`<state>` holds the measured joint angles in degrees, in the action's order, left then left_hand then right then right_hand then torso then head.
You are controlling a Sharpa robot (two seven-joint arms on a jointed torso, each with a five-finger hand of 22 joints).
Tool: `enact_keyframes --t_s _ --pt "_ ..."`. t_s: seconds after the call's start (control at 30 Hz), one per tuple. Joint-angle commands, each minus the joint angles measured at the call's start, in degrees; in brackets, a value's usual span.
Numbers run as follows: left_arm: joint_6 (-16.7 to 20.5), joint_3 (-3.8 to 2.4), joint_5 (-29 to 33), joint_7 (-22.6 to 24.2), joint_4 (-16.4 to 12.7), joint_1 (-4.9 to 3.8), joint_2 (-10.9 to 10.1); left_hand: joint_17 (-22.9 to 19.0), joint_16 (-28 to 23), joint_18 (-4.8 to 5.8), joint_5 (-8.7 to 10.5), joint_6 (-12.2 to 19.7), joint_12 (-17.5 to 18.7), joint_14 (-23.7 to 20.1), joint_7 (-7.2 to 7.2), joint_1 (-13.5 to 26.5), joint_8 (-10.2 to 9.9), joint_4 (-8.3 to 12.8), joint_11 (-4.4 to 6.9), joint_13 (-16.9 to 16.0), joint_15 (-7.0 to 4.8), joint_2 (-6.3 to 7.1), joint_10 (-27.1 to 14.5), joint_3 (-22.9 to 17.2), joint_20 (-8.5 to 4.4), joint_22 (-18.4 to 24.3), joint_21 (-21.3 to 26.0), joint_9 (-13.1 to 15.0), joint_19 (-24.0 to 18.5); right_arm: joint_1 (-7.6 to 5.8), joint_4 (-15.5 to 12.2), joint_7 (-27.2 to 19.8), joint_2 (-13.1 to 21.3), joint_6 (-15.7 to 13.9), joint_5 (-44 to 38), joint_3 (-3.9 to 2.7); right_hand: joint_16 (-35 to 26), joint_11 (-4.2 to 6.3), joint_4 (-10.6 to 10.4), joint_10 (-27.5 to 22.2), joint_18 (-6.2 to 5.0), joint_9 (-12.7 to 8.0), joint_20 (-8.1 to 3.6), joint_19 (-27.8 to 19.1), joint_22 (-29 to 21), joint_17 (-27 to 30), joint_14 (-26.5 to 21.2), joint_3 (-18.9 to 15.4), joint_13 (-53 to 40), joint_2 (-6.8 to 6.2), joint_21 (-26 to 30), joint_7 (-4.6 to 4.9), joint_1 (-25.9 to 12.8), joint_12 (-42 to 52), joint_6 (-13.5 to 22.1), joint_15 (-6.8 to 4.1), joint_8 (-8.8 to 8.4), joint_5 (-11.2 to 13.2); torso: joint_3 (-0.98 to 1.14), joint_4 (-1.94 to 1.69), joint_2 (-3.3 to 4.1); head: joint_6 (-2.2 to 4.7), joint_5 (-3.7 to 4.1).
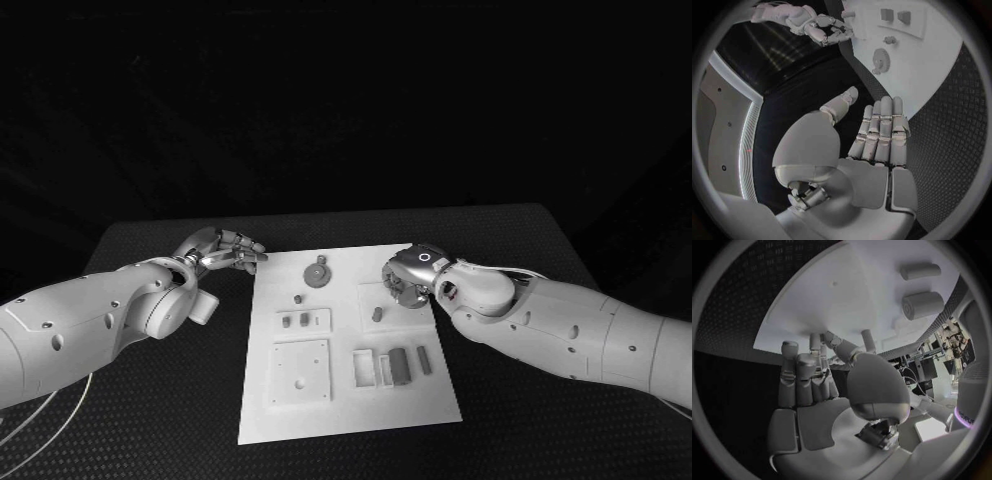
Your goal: Assemble the parts on the task board
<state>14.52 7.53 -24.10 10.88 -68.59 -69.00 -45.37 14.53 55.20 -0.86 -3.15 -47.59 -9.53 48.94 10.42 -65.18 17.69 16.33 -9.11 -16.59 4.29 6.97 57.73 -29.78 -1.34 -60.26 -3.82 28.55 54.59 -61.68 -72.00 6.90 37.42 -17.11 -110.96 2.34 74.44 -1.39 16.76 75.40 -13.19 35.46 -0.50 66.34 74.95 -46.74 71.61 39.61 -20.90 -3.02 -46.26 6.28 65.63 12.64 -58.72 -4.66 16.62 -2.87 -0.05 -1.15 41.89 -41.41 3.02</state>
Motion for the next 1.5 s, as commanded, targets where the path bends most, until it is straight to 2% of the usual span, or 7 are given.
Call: enact_keyframes --t_s 0.03,0.33,0.83,1.13,1.43,1.5 --pt "-0.4 -0.05 0.1 0.5 0.0 -0.05 0.2 0.1 0.0 -0.21 0.15 -0.1 -0.4 0.4 0.23 0.1 0.3 0.0 -0.05 0.1 -0.2 -0.56 -0.5 0.3 -0.1 0.1 -0.3 0.1 0.3 0.12 -0.1 1.2 0.1 -2.1 -1.2 0.07 0.2 0.13 0.0 0.4 -1.81 0.7 -0.29 0.0 0.7 -0.1 0.1 0.3 -0.1 -0.42 -0.2 0.13 0.2 0.3 -0.6 -0.36 0.26 0.0 0.0 -0.01 0.02 0.0 0.01" --pt "-0.5 -0.05 0.1 0.4 0.1 -0.05 0.2 0.2 0.0 -0.2 0.15 -0.1 -0.4 0.5 0.25 0.2 0.3 0.0 -0.08 0.2 -0.24 -0.58 -0.6 0.3 -0.13 0.1 -0.3 0.0 0.4 0.11 -0.8 1.0 0.6 -3.1 -0.6 0.05 0.2 0.21 0.0 0.6 -1.81 0.9 -0.37 0.1 0.7 -0.1 0.2 0.3 -0.3 -0.48 -0.2 0.07 0.2 0.3 -0.7 -0.44 0.34 0.0 -0.01 0.0 0.0 0.05 -0.03" --pt "-0.6 -0.05 0.1 0.2 0.2 -0.05 0.2 0.4 -0.1 -0.15 0.15 0.1 -0.4 0.6 0.31 0.4 0.2 0.0 -0.17 0.4 -0.27 -0.59 -0.9 0.4 -0.18 0.2 -0.2 0.0 0.5 0.05 -2.3 1.0 1.7 -3.0 0.6 -0.32 0.2 0.24 0.0 0.6 -1.81 0.9 -0.41 0.1 0.7 -0.2 0.2 0.4 -0.4 -0.51 -0.3 0.05 0.2 0.3 -0.7 -0.47 0.37 0.0 -0.07 -0.03 0.01 0.17 -0.04" --pt "-0.7 -0.05 0.2 0.2 0.1 -0.05 0.2 0.5 -0.1 -0.14 0.15 0.1 -0.4 0.6 0.33 0.4 0.2 0.0 -0.23 0.5 -0.29 -0.58 -1.1 0.5 -0.21 0.3 -0.2 0.0 0.6 -0.27 -4.0 1.1 2.5 -2.9 0.9 -1.41 0.2 0.25 0.0 0.6 -1.81 1.0 -0.43 0.2 0.7 -0.2 0.2 0.4 -0.4 -0.52 -0.3 0.05 0.2 0.3 -0.7 -0.49 0.39 0.0 -0.06 -0.01 0.0 0.19 -0.08" --pt "-0.7 -0.05 0.2 0.2 0.1 -0.05 0.1 0.5 -0.2 -0.13 0.15 0.2 -0.4 0.6 0.34 0.5 0.1 0.0 -0.26 0.6 -0.29 -0.59 -1.2 0.5 -0.23 0.3 -0.2 0.0 0.6 -0.79 -7.8 1.2 3.6 -2.7 1.3 -2.61 0.2 0.26 0.0 0.6 -1.81 1.0 -0.45 0.2 0.7 -0.2 0.2 0.4 -0.5 -0.54 -0.3 0.04 0.2 0.3 -0.7 -0.5 0.4 0.0 -0.08 0.0 -0.01 0.2 -0.12" --pt "-0.7 -0.05 0.2 0.2 0.1 -0.05 0.2 0.6 -0.2 -0.12 0.15 0.2 -0.4 0.6 0.35 0.5 0.1 0.0 -0.26 0.6 -0.29 -0.59 -1.2 0.5 -0.24 0.3 -0.2 0.0 0.6 -0.8 -9.2 1.2 3.8 -2.7 1.9 -2.85 0.2 0.26 0.0 0.6 -1.81 1.0 -0.45 0.2 0.7 -0.2 0.2 0.4 -0.5 -0.54 -0.3 0.04 0.2 0.3 -0.7 -0.5 0.41 0.0 -0.07 -0.01 -0.01 0.29 -0.33"
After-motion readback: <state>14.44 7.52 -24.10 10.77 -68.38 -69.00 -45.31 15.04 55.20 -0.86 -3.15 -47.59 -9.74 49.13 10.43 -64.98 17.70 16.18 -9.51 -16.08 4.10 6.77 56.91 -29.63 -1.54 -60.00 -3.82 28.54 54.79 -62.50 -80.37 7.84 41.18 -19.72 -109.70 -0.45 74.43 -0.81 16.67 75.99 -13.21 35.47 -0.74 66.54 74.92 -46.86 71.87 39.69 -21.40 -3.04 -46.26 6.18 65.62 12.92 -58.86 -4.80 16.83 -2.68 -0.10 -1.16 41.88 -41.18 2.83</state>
